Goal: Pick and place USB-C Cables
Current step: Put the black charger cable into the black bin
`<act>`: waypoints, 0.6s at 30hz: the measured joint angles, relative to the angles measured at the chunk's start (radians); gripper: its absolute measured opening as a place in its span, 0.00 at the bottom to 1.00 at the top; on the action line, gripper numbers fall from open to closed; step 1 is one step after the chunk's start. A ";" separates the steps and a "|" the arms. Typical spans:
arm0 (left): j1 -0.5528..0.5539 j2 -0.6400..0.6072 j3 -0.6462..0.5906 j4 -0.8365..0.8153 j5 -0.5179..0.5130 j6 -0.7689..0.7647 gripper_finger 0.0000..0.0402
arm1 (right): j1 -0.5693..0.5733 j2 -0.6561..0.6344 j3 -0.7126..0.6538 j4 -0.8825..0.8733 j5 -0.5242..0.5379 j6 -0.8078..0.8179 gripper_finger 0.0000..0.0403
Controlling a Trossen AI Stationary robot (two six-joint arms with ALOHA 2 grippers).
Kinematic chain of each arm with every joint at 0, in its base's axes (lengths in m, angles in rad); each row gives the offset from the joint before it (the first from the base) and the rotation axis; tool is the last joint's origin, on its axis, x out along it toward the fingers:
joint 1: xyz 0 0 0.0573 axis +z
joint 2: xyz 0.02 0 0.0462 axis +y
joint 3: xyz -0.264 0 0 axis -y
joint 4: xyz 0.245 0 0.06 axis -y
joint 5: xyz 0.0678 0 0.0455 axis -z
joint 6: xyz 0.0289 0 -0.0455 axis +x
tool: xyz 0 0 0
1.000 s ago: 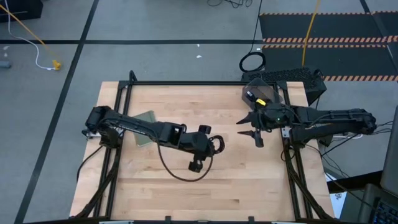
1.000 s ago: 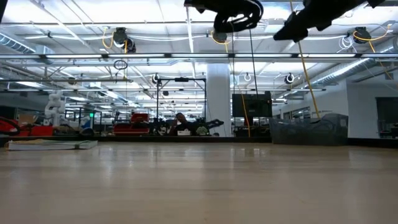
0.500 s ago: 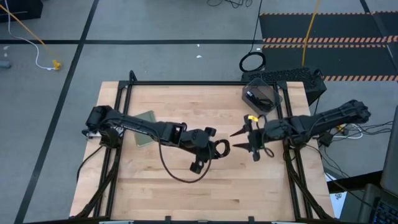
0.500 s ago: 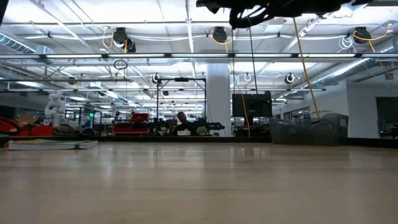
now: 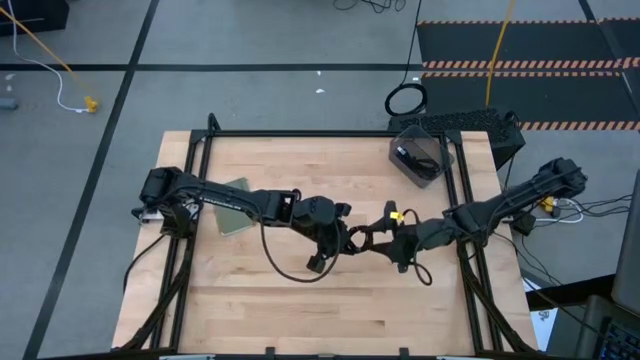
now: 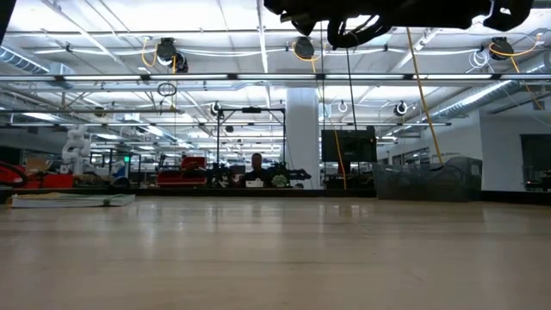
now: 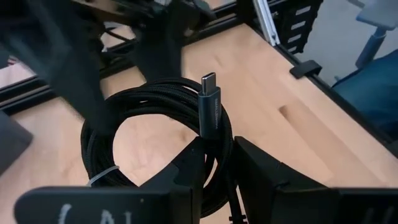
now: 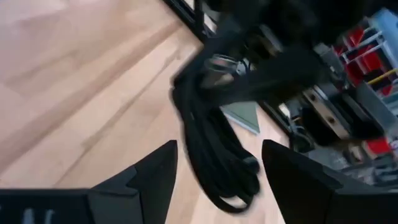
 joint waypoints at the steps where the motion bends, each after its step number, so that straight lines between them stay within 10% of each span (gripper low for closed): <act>1: 0.000 0.000 0.000 0.000 0.000 0.000 0.20 | 0.003 0.012 0.000 0.008 0.000 -0.017 0.57; 18: -0.001 0.000 0.000 -0.006 0.000 -0.035 0.20 | 0.002 0.064 -0.001 0.100 -0.002 -0.142 0.36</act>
